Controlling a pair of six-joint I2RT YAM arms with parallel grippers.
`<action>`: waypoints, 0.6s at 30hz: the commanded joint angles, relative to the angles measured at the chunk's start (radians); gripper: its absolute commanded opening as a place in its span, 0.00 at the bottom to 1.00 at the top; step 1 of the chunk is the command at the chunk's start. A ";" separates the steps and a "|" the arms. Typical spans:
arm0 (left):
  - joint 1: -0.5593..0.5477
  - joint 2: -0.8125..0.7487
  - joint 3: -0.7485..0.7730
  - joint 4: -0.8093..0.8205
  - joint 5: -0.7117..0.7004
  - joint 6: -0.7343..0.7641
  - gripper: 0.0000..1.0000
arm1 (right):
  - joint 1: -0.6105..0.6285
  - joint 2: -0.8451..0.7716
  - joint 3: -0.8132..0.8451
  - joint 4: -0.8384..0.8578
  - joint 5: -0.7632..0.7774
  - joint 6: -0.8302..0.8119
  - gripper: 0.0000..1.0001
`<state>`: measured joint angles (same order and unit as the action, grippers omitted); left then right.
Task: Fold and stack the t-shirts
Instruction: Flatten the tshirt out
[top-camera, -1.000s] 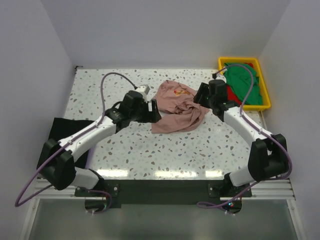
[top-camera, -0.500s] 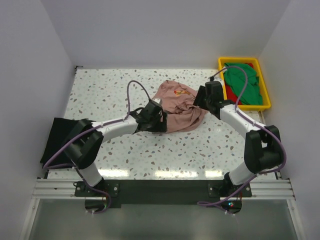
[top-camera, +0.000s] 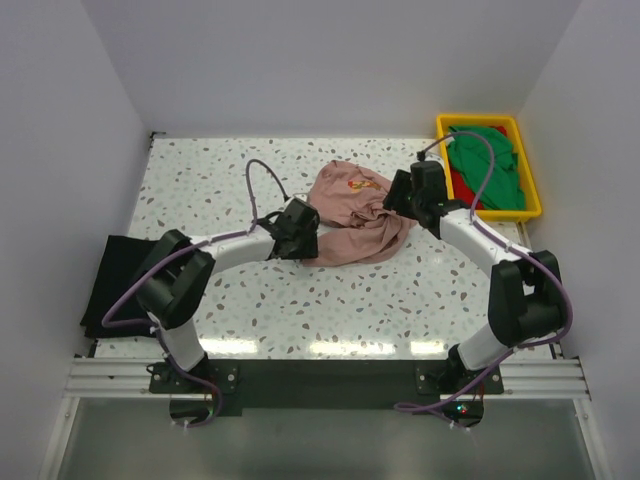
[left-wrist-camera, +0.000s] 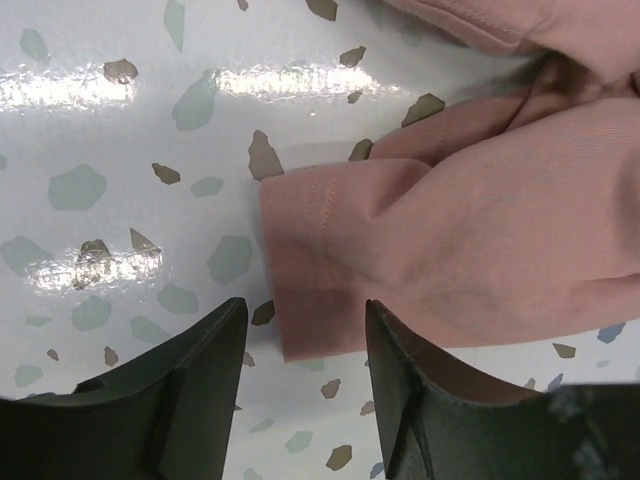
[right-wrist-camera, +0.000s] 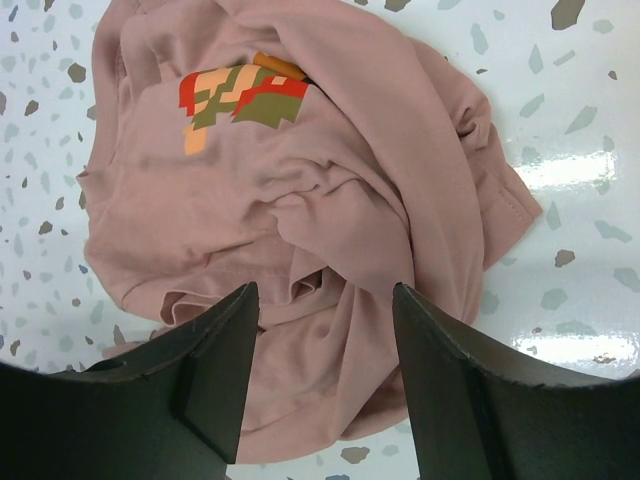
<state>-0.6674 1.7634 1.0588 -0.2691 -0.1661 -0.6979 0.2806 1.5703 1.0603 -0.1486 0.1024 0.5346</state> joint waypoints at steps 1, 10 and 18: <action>0.018 0.018 0.030 0.033 -0.027 -0.018 0.54 | -0.001 0.000 0.009 0.047 -0.023 0.008 0.59; 0.040 0.042 0.023 0.082 -0.004 -0.005 0.42 | -0.001 0.002 0.004 0.052 -0.032 0.011 0.59; 0.040 0.076 0.029 0.097 0.043 -0.011 0.40 | -0.001 0.005 0.003 0.050 -0.033 0.011 0.59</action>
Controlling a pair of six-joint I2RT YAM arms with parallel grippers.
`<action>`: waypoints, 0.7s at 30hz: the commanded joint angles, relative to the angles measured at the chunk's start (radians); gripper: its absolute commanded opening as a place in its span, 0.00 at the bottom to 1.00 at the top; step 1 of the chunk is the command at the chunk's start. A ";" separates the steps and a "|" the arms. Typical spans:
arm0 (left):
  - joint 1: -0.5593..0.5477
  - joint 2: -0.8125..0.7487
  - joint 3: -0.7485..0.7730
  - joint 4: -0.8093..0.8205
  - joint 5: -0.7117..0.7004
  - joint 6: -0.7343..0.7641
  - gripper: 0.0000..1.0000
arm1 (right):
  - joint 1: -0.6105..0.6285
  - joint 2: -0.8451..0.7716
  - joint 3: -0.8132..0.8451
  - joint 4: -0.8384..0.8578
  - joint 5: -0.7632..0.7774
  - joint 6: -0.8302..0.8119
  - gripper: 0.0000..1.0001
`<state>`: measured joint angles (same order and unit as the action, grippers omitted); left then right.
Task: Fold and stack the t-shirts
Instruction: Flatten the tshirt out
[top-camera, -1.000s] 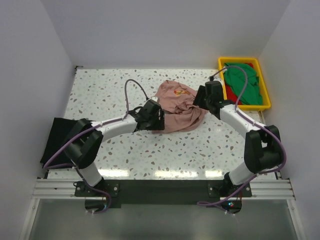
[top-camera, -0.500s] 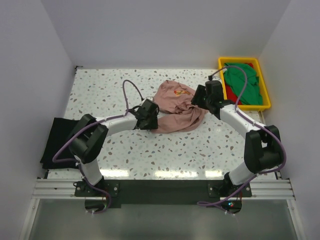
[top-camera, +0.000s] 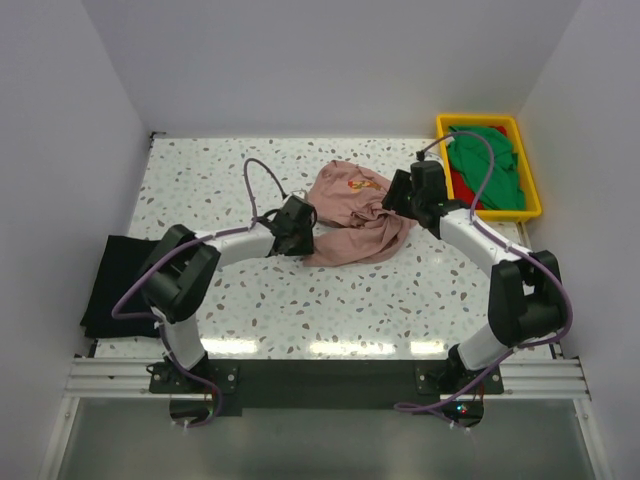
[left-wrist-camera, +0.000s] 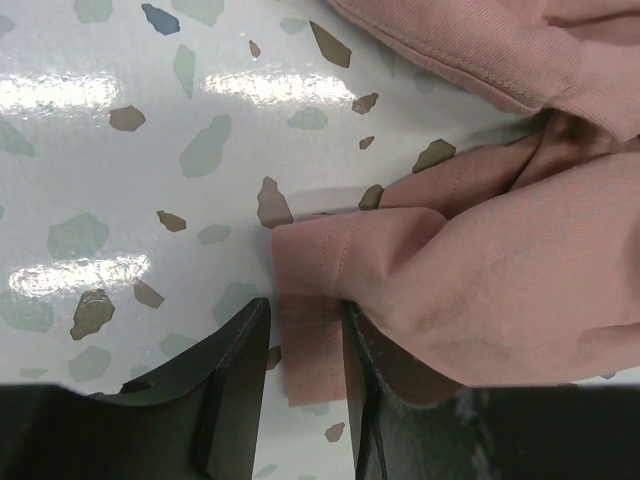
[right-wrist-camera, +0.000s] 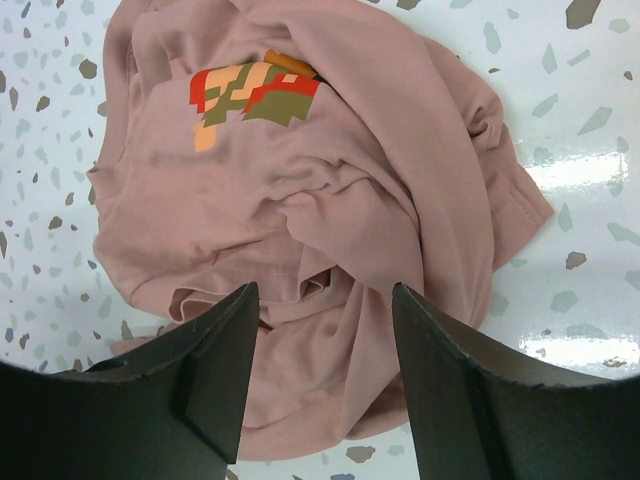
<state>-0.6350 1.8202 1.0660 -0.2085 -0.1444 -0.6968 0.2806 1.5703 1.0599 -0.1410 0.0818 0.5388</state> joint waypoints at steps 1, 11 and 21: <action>0.008 0.019 0.019 0.038 0.023 -0.015 0.40 | -0.001 0.007 0.006 0.041 -0.013 0.006 0.59; 0.011 -0.057 0.017 0.011 0.016 -0.026 0.00 | 0.006 0.033 0.031 0.063 -0.109 -0.022 0.59; 0.069 -0.206 -0.072 -0.026 0.003 -0.052 0.00 | 0.227 0.224 0.293 -0.077 0.102 -0.233 0.60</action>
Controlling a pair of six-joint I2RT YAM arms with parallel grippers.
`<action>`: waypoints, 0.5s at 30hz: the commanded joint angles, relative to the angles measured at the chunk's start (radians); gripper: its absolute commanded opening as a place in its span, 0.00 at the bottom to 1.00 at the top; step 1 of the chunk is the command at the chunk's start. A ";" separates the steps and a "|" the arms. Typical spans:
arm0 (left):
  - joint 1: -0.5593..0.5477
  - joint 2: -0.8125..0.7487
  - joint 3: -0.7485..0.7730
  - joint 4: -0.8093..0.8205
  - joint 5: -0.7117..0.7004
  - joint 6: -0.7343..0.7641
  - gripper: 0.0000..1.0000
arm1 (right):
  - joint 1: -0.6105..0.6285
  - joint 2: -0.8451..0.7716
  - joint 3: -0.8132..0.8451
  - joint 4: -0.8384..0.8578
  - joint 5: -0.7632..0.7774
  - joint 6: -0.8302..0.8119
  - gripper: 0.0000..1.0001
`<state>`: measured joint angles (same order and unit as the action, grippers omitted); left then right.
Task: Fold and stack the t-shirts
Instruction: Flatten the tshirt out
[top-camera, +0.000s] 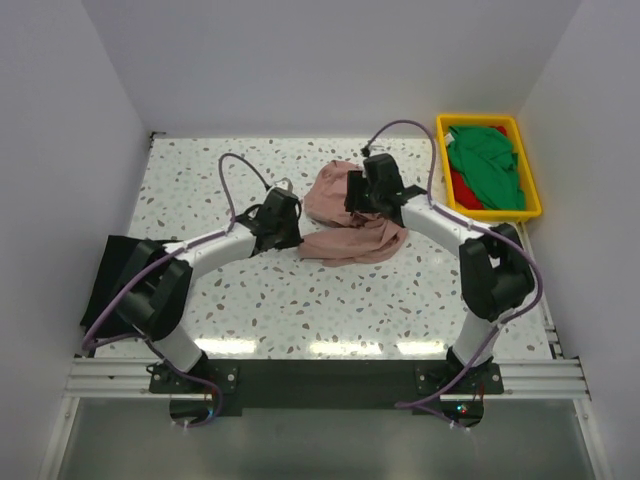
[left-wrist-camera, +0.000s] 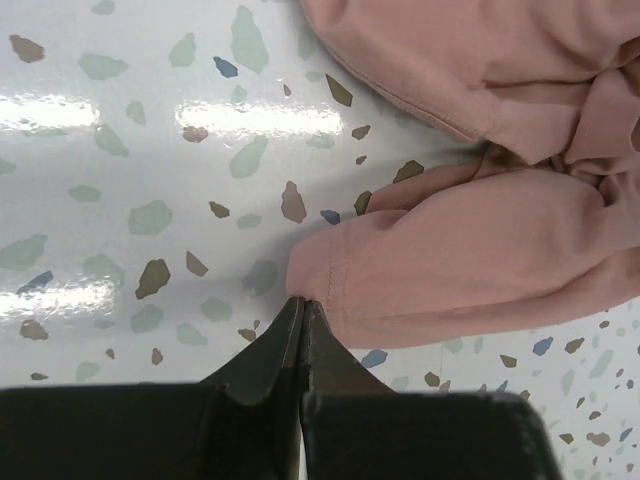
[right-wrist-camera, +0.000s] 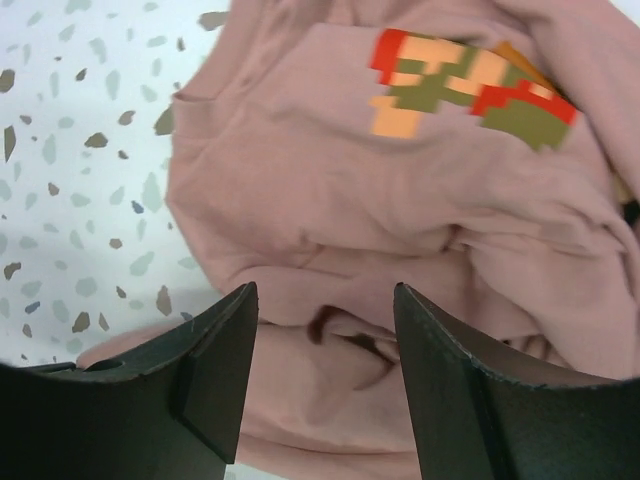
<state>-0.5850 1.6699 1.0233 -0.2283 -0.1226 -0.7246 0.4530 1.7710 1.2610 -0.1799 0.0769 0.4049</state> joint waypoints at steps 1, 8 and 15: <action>0.022 -0.070 -0.034 -0.008 -0.017 -0.022 0.00 | 0.065 0.057 0.109 -0.058 0.125 -0.113 0.61; 0.053 -0.102 -0.068 -0.006 0.004 -0.015 0.00 | 0.136 0.152 0.202 -0.174 0.280 -0.146 0.57; 0.060 -0.111 -0.078 0.006 0.018 -0.009 0.00 | 0.153 0.179 0.239 -0.236 0.356 -0.164 0.53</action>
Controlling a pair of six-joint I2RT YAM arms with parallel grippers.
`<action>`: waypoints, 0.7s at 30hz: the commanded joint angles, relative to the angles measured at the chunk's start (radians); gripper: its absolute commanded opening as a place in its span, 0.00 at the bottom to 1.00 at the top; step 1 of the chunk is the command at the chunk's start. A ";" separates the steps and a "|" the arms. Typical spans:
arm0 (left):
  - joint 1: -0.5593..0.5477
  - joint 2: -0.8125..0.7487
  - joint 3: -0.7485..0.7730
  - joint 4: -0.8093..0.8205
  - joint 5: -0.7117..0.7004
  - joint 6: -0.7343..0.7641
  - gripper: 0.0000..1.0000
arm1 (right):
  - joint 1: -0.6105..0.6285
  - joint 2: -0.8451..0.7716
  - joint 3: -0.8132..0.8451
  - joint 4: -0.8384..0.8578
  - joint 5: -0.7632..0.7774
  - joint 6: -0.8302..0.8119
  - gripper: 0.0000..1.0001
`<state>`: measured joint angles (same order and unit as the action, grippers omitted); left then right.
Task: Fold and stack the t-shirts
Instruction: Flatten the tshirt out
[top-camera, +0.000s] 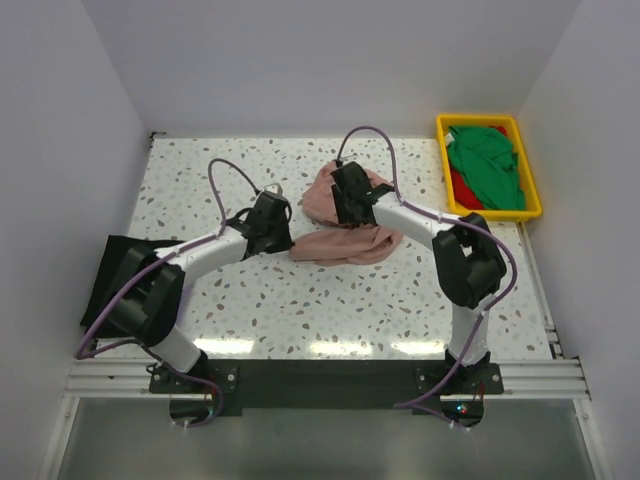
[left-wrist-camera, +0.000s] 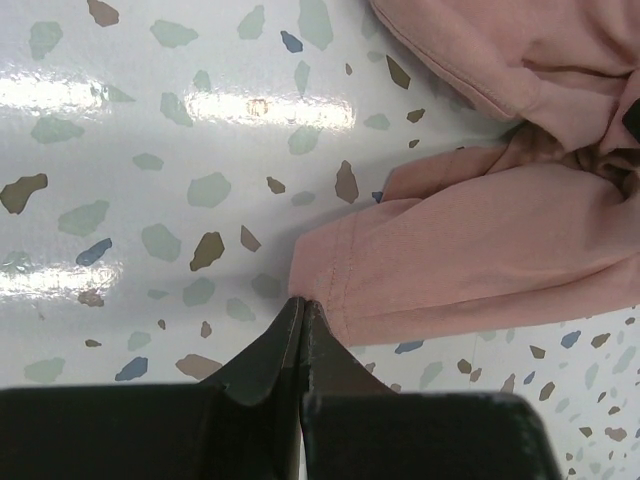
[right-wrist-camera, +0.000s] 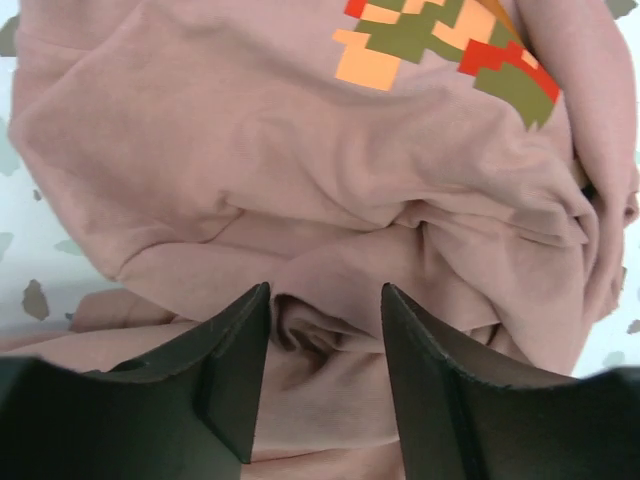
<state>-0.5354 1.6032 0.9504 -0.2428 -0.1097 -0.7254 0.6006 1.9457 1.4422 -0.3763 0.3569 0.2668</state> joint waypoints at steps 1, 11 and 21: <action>0.012 -0.045 -0.007 0.022 0.005 -0.009 0.00 | 0.005 0.007 0.060 -0.039 0.073 -0.026 0.50; 0.084 -0.019 0.100 -0.021 0.041 -0.005 0.00 | -0.022 0.032 0.249 -0.140 0.065 -0.034 0.00; 0.293 0.009 0.393 -0.147 0.068 0.053 0.00 | -0.258 0.025 0.809 -0.322 -0.018 0.034 0.00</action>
<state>-0.3042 1.6085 1.2274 -0.3553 -0.0502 -0.7105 0.4061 2.0167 2.1227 -0.6300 0.3500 0.2703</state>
